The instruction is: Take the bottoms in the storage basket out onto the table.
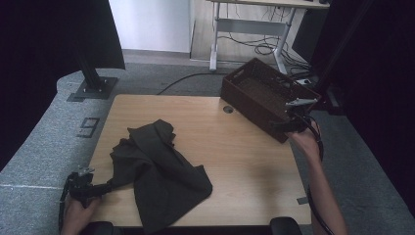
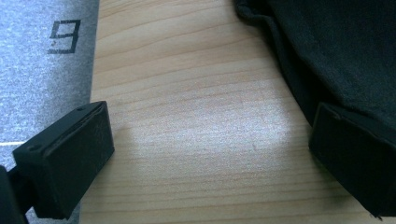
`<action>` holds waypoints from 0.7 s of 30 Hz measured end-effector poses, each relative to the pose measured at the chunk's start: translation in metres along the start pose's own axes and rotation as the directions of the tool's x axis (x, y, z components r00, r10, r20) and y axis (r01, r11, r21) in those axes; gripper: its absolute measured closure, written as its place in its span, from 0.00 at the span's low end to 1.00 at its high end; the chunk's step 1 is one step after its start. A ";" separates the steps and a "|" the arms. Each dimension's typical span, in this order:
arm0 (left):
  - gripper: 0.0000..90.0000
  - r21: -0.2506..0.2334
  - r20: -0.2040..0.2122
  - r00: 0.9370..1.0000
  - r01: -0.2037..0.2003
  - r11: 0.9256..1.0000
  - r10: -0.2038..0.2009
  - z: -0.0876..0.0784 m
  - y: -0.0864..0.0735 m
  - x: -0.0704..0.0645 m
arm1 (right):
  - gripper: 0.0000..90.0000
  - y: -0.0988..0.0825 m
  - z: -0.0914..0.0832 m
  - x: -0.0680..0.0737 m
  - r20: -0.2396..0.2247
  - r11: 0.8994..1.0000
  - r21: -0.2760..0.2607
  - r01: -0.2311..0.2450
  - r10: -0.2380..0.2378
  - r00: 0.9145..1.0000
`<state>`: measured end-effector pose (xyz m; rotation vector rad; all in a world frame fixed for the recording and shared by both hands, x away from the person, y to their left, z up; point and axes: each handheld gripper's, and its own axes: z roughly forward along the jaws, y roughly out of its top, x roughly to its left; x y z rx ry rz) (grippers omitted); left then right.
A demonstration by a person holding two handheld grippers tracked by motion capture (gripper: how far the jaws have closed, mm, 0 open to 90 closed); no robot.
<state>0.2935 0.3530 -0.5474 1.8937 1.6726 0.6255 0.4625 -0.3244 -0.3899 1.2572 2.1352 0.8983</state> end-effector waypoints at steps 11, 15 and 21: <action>0.00 0.000 -0.003 1.000 0.004 1.000 -0.004 0.000 0.000 0.000 | 0.05 -0.007 -0.014 0.024 -0.074 0.999 -0.048 0.019 -0.023 0.997; 0.00 0.000 -0.003 1.000 0.004 1.000 -0.004 0.000 0.000 0.000 | 0.05 -0.008 -0.019 0.035 -0.095 0.998 -0.060 0.036 -0.042 0.995; 0.00 0.000 -0.004 1.000 0.005 1.000 -0.005 0.000 0.000 -0.001 | 0.06 -0.014 -0.022 0.050 -0.121 0.996 -0.066 0.064 -0.071 0.990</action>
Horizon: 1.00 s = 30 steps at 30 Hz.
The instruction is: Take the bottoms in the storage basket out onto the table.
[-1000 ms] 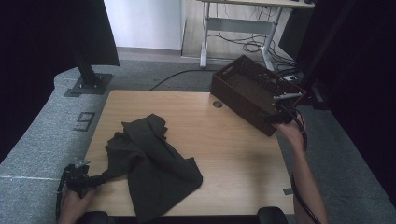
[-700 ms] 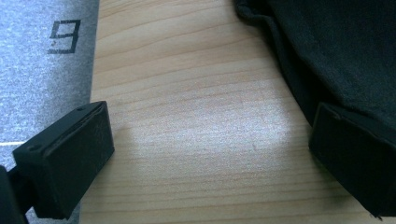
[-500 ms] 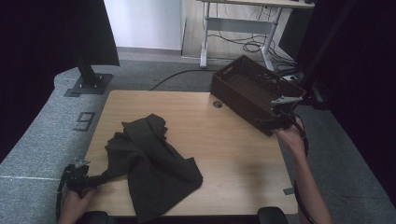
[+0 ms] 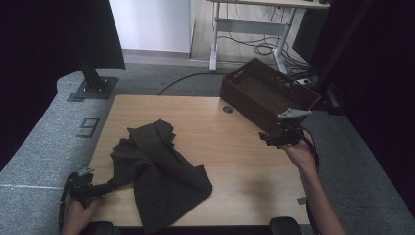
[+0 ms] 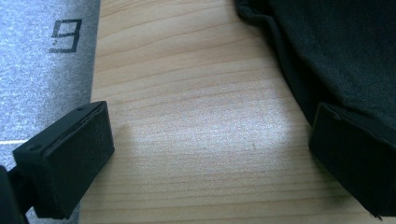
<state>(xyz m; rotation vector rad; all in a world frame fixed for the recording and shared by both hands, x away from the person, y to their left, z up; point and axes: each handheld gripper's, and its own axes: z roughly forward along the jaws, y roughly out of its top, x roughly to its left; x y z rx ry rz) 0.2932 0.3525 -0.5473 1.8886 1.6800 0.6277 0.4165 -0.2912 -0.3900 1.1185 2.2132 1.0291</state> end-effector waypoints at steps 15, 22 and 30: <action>0.00 -0.001 -0.002 1.000 0.004 1.000 -0.004 0.000 0.000 0.000 | 0.05 -0.022 0.001 0.032 -0.039 1.000 -0.027 0.013 -0.014 0.999; 0.00 0.000 -0.004 1.000 0.004 1.000 -0.004 0.000 0.000 -0.001 | 0.06 -0.038 0.006 0.045 -0.054 0.999 -0.031 0.010 -0.012 0.998; 0.00 0.000 -0.005 1.000 0.006 1.000 -0.006 0.000 0.000 -0.001 | 0.08 -0.057 0.014 0.059 -0.079 1.000 -0.027 0.000 -0.002 0.997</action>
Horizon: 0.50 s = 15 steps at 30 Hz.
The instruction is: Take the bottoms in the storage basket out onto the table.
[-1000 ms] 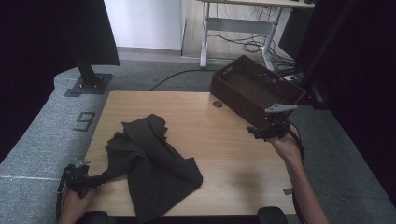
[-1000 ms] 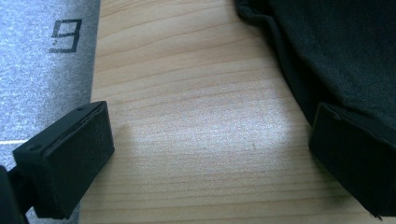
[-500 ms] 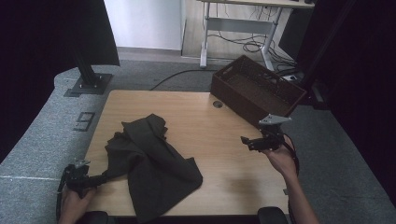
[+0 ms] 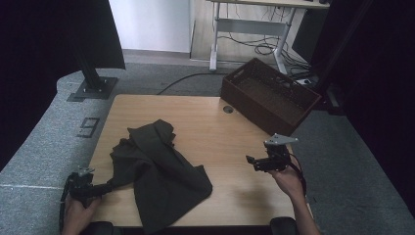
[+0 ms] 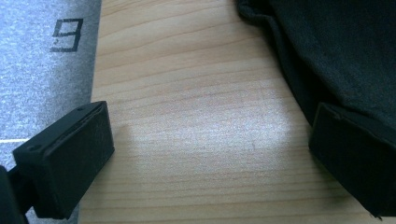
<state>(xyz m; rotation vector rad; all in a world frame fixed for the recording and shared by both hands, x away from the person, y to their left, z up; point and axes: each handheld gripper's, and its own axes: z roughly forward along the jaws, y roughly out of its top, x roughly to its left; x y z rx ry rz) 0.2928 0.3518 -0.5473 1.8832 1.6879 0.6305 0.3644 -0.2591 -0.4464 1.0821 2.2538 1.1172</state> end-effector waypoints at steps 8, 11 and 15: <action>0.00 0.000 -0.001 1.000 0.000 1.000 0.000 0.000 0.000 0.000 | 0.09 -0.023 0.007 0.007 -0.021 0.999 -0.003 -0.038 0.038 0.999; 0.00 -0.001 -0.001 1.000 0.002 1.000 -0.002 0.000 0.000 0.000 | 0.08 -0.032 0.010 0.009 -0.026 0.999 -0.009 -0.049 0.048 0.998; 0.00 -0.002 -0.001 1.000 0.002 1.000 -0.002 0.000 0.000 0.000 | 0.07 -0.043 0.014 0.011 -0.028 0.999 0.000 -0.035 0.035 0.999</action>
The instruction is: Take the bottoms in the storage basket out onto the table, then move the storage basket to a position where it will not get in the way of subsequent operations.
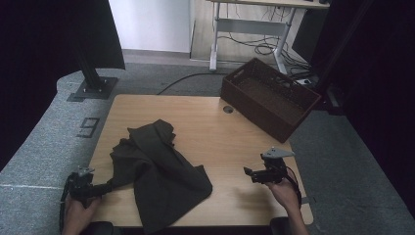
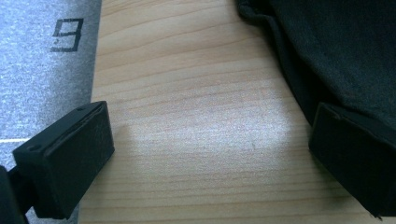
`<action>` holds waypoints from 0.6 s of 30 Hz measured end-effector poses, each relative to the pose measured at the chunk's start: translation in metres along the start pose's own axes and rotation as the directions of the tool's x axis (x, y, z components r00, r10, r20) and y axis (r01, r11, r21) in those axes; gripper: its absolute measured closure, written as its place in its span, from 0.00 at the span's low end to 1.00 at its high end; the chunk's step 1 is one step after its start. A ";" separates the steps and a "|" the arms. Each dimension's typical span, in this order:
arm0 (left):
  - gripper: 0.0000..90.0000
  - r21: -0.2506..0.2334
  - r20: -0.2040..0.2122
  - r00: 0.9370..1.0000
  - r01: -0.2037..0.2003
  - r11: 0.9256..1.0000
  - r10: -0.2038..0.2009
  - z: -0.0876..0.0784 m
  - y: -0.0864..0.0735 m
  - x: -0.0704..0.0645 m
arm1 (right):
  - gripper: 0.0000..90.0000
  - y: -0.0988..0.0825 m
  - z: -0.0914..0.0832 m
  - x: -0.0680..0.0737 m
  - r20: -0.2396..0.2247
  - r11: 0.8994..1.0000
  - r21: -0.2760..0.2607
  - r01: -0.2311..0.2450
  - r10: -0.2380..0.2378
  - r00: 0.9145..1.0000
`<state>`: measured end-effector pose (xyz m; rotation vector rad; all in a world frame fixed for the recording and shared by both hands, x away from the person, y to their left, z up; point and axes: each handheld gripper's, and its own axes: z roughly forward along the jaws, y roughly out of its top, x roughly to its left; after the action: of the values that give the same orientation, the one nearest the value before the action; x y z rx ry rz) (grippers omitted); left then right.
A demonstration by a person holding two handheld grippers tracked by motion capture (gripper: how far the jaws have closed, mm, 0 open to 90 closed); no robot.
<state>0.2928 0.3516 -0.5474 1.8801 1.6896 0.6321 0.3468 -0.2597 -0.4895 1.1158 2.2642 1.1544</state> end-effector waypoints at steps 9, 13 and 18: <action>0.00 0.000 -0.003 1.000 0.003 1.000 -0.003 0.000 0.000 0.000 | 0.03 -0.024 0.010 -0.002 0.005 0.999 0.022 -0.025 0.025 1.000; 0.00 0.000 -0.004 1.000 0.004 1.000 -0.004 0.000 0.000 -0.001 | 0.03 -0.037 0.016 -0.003 0.011 0.998 0.050 -0.039 0.039 0.999; 0.00 -0.001 -0.008 1.000 0.008 1.000 -0.008 0.000 0.000 -0.001 | 0.00 -0.050 0.028 -0.002 0.015 0.994 0.107 -0.034 0.032 0.999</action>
<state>0.2925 0.3504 -0.5475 1.8712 1.7007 0.6376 0.3411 -0.2645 -0.5462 1.2016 2.3299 1.0450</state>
